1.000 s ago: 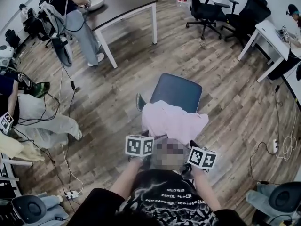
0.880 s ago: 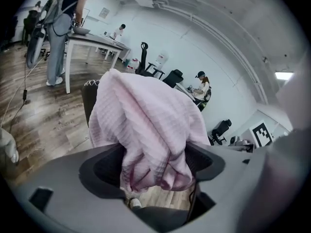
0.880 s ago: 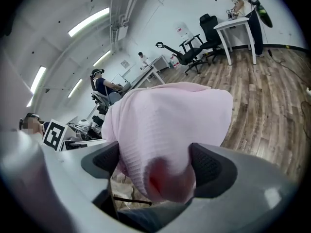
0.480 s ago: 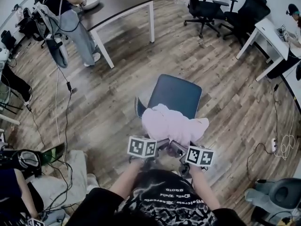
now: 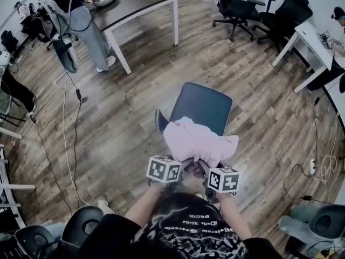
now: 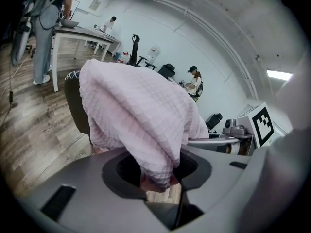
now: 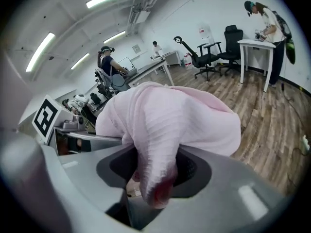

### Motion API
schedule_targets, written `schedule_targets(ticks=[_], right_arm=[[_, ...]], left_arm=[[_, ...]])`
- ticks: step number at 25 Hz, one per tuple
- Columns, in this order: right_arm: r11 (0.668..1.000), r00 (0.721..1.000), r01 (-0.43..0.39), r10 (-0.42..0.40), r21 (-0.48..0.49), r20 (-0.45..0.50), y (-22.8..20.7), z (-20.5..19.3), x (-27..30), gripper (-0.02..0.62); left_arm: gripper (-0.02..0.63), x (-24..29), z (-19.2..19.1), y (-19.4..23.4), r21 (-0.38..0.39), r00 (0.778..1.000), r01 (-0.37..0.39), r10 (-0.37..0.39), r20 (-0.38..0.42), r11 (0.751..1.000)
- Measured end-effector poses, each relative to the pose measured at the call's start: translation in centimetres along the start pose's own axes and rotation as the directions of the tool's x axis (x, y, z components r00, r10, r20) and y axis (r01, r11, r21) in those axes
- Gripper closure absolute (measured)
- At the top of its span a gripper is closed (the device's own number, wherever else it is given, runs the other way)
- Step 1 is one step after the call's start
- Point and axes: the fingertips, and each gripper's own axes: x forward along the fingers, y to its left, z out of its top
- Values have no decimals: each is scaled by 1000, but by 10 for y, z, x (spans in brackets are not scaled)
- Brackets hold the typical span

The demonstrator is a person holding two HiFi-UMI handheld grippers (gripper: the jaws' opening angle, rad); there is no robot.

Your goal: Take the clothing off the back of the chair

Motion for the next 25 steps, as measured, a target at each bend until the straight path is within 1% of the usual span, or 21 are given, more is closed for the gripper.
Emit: schedule_targets(ticks=[2, 4, 7, 13, 17, 20, 25], right_arm=[[999, 1000, 1, -2, -54, -13, 3, -3, -1, 453], [996, 1000, 1, -3, -89, -26, 5, -5, -2, 471], [992, 1000, -4, 1, -123, -25, 9, -5, -6, 485], [985, 999, -30, 33, -169, 18, 16, -10, -20, 496], [976, 998, -36, 46, -216, 43, 21, -10, -31, 499], [968, 996, -47, 65, -248, 65, 26, -8, -40, 500], [958, 995, -66, 86, -278, 58, 23, -15, -53, 500]], left_arm=[[481, 0, -3, -1, 11, 1000, -4, 4, -13, 1000], [508, -2, -6, -3, 29, 1000, -8, 9, -19, 1000], [522, -7, -7, -9, 46, 1000, -9, 10, -13, 999], [534, -15, -13, -22, 30, 1000, 0, 0, 28, 1000], [537, -21, -17, -33, 57, 998, -22, 19, 53, 998], [538, -25, -15, -40, 63, 997, -32, 28, 77, 997], [538, -26, -23, -55, 58, 994, -43, 36, 102, 997]])
